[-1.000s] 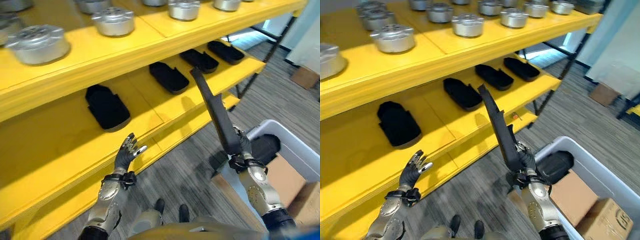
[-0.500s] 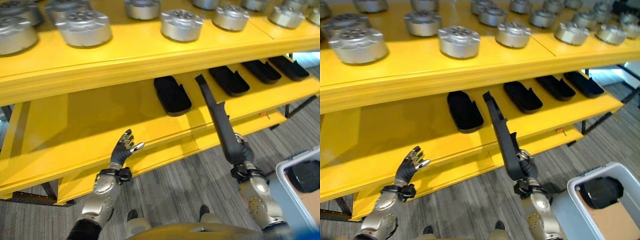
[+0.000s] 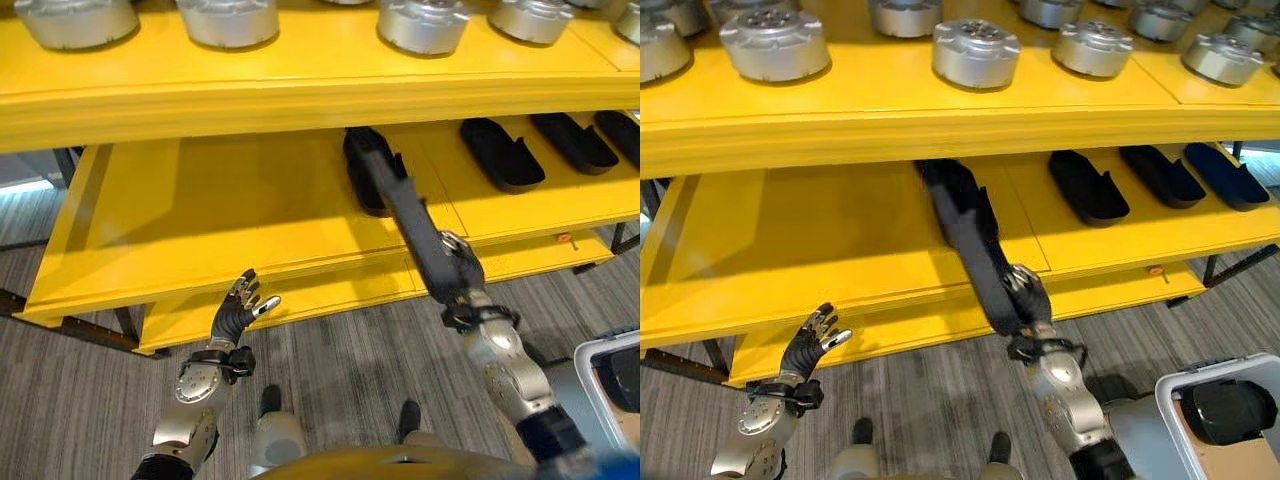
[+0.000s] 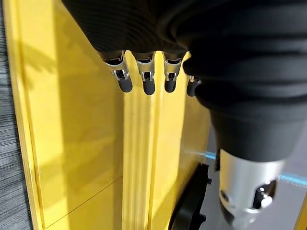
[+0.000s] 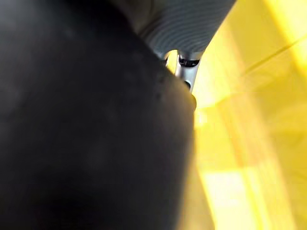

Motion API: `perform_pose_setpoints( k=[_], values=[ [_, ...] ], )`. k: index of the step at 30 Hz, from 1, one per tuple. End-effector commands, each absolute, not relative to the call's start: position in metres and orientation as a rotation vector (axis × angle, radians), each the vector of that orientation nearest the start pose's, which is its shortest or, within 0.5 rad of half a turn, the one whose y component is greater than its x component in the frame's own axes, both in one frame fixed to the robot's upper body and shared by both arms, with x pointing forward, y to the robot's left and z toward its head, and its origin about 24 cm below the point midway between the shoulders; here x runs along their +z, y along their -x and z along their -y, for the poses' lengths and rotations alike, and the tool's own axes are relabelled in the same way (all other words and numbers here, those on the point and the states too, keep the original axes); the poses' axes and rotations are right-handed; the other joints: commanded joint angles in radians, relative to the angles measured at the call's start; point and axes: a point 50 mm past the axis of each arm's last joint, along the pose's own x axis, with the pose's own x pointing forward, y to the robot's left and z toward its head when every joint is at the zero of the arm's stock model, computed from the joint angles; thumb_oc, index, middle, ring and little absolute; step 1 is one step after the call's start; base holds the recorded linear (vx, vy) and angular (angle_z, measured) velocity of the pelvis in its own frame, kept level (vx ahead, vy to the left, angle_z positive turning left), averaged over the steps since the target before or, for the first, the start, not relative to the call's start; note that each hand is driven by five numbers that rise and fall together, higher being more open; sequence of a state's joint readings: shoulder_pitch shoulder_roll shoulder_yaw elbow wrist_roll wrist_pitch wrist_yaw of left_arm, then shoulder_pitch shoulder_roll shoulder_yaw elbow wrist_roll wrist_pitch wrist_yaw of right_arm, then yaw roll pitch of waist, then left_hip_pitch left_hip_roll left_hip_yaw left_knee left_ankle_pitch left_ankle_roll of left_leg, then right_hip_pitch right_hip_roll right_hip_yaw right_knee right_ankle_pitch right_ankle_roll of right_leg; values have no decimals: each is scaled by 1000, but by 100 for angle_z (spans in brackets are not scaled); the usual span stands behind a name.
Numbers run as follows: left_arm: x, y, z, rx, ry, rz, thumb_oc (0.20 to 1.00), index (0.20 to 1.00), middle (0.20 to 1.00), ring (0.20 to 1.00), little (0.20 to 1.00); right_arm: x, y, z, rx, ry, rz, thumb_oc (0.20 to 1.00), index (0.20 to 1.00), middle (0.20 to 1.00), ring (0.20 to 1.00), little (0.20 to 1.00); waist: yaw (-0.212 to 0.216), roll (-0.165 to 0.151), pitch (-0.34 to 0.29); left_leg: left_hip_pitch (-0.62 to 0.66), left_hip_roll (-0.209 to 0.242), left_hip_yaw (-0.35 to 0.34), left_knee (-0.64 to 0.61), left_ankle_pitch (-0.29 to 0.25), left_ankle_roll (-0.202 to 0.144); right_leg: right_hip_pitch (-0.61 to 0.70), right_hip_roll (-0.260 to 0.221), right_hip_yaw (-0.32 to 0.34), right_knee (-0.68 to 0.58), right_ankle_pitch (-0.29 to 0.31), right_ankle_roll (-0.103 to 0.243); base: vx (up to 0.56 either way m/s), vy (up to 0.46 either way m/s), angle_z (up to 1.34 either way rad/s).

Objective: Move parts from the plastic box to the shelf.

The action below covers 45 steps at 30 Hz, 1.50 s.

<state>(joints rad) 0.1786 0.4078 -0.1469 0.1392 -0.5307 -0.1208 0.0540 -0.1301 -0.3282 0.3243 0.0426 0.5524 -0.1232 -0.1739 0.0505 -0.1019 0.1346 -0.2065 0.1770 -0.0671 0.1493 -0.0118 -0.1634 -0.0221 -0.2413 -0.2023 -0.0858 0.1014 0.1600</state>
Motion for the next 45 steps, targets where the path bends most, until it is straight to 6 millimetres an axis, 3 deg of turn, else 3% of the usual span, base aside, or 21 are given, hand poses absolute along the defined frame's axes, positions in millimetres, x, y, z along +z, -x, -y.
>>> perform_pose_setpoints(
  k=[1, 8, 9, 11, 14, 19, 23, 24, 29, 33, 37, 45],
  values=[
    [17, -214, -224, 50, 95, -107, 1000, 1000, 1000, 1000, 1000, 121, -286, 134, 173, -209, 318, 200, 200, 200, 200, 200, 36, 10, 8, -6, -55, 33, -14, -4, 92, 9, -57, 7, 121, -71, 18, -10, 4, 26],
    [20, -215, -226, 44, 80, -111, 1000, 1000, 1000, 1000, 1000, 154, -312, 94, 245, -232, 382, 200, 200, 200, 200, 200, 103, -6, 13, -32, -73, -7, -14, 3, 97, 23, -61, -39, 121, -71, 16, -13, -10, 24],
    [21, -215, -228, 43, 73, -111, 1000, 1000, 1000, 1000, 1000, 167, -321, 88, 244, -219, 409, 200, 200, 200, 200, 200, 121, -11, 16, -42, -77, -17, -12, 6, 98, 26, -62, -51, 122, -68, 17, -10, -21, 15],
    [22, -216, -228, 41, 71, -108, 1000, 1000, 1000, 1000, 1000, 173, -326, 86, 238, -222, 419, 200, 200, 200, 200, 200, 127, -12, 20, -47, -81, -23, -11, 7, 98, 26, -64, -58, 124, -67, 18, -16, -2, 18],
    [26, -218, -229, 39, 72, -104, 1000, 1000, 1000, 1000, 1000, 201, -342, 76, 210, -230, 463, 200, 200, 200, 200, 200, 158, -17, 31, -64, -95, -43, -9, 12, 102, 24, -67, -78, 130, -60, 16, -20, 8, 28],
    [28, -220, -228, 26, 65, -99, 1000, 1000, 1000, 1000, 1000, 215, -356, 73, 164, -239, 462, 200, 200, 200, 200, 200, 181, -18, 48, -86, -105, -61, 1, 13, 104, 19, -70, -95, 136, -60, 15, -22, 1, 10],
    [34, -224, -226, -5, 60, -83, 1000, 1000, 1000, 1000, 1000, 229, -378, 83, 40, -236, 436, 200, 200, 200, 200, 200, 210, -6, 82, -126, -120, -83, 25, 14, 106, 3, -72, -113, 147, -59, 14, -82, 12, 19],
    [38, -226, -224, -22, 53, -68, 1000, 1000, 1000, 1000, 1000, 234, -391, 92, -46, -259, 400, 200, 200, 200, 200, 200, 226, 11, 109, -150, -128, -92, 41, 14, 108, -15, -72, -119, 162, -63, 12, -70, 25, 23],
    [43, -231, -222, -41, 45, -46, 1000, 1000, 1000, 1000, 1000, 241, -401, 97, -111, -268, 371, 200, 200, 200, 200, 200, 243, 34, 141, -176, -131, -103, 69, 6, 107, -36, -73, -122, 187, -74, 8, -61, 23, 9],
    [49, -237, -215, -78, 38, -18, 1000, 1000, 1000, 1000, 1000, 247, -416, 117, -239, -294, 296, 200, 200, 200, 200, 200, 265, 70, 179, -223, -148, -115, 106, 3, 108, -68, -80, -136, 213, -79, 7, -44, 33, 5],
    [51, -241, -208, -104, 38, -3, 1000, 1000, 1000, 1000, 1000, 247, -423, 136, -352, -322, 243, 200, 200, 200, 200, 200, 283, 99, 197, -254, -162, -120, 128, -1, 111, -85, -89, -146, 230, -88, 6, -21, 47, 10],
    [57, -250, -198, -94, 44, 37, 1000, 1000, 1000, 1000, 1000, 236, -423, 144, -468, -302, 204, 200, 200, 200, 200, 200, 294, 125, 227, -295, -171, -123, 166, -11, 115, -110, -93, -148, 249, -99, 2, -6, 20, 6]
  ],
)
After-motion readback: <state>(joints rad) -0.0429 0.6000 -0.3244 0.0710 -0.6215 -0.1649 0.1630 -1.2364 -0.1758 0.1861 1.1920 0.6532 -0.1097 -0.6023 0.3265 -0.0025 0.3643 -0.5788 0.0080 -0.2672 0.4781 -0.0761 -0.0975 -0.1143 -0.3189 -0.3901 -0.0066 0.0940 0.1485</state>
